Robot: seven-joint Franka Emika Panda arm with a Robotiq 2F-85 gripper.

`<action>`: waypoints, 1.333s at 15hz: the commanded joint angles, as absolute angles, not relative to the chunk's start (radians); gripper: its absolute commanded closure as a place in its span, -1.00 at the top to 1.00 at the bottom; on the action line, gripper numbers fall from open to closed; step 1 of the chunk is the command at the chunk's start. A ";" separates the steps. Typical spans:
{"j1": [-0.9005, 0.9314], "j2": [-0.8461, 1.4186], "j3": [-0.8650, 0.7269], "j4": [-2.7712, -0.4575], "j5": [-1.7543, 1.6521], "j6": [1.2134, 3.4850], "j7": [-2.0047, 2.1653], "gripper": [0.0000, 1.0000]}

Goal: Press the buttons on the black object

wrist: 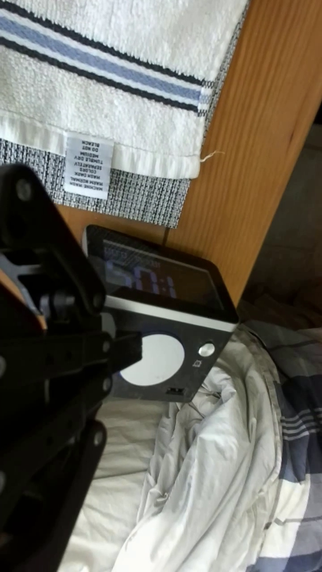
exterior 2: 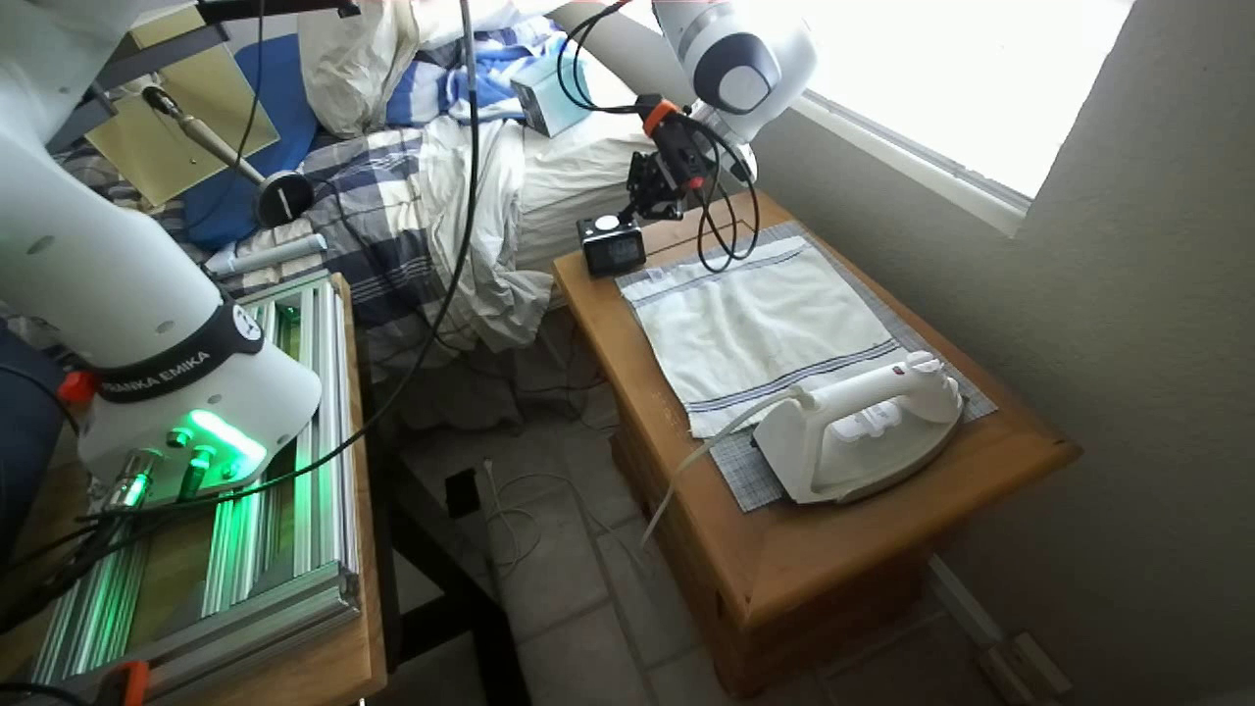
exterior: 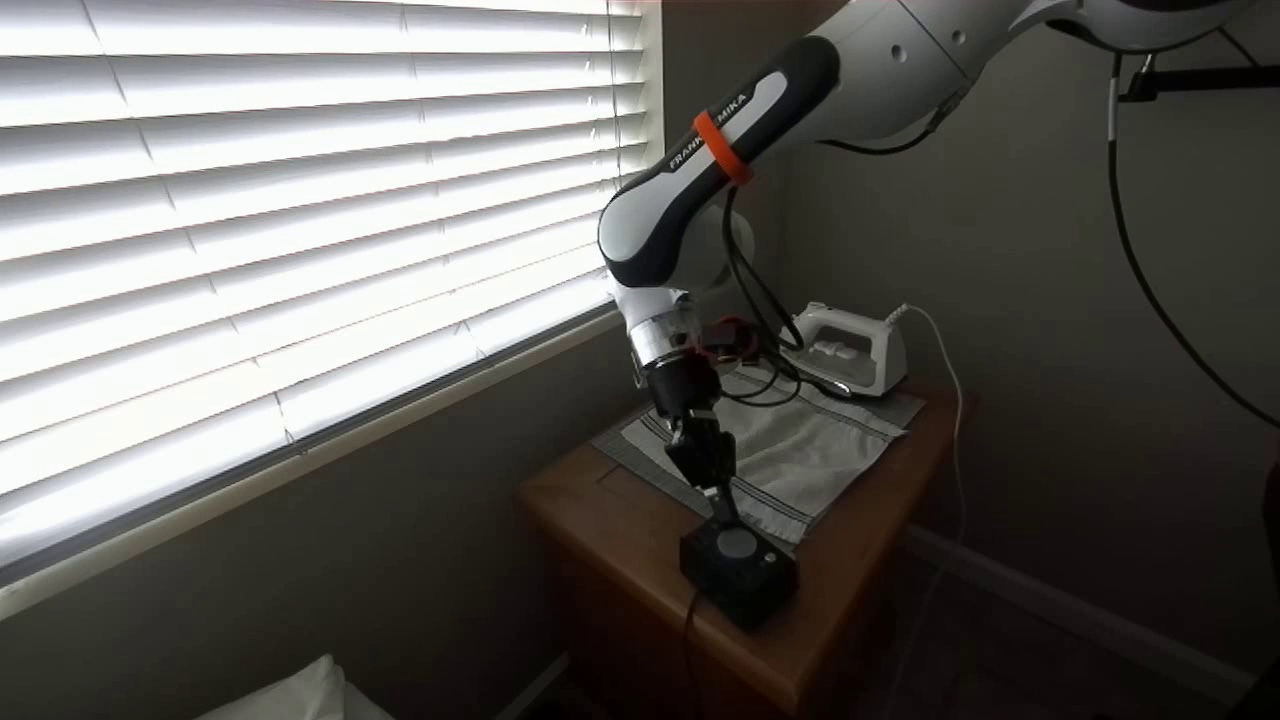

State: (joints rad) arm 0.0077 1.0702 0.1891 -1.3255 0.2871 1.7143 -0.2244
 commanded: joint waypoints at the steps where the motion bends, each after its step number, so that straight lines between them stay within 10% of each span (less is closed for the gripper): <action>1: 0.035 1.054 0.198 -1.331 0.284 1.730 -0.219 -1.00; 14: 0.144 0.576 0.144 -1.787 0.230 2.121 -0.021 -1.00; 16: 0.161 0.481 0.128 -1.875 0.212 2.187 0.046 -0.44; 20: 0.201 0.277 0.092 -2.058 0.135 2.281 0.215 0.07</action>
State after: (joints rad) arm 0.1598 0.4633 0.1308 -1.8626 0.2052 2.1992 0.0867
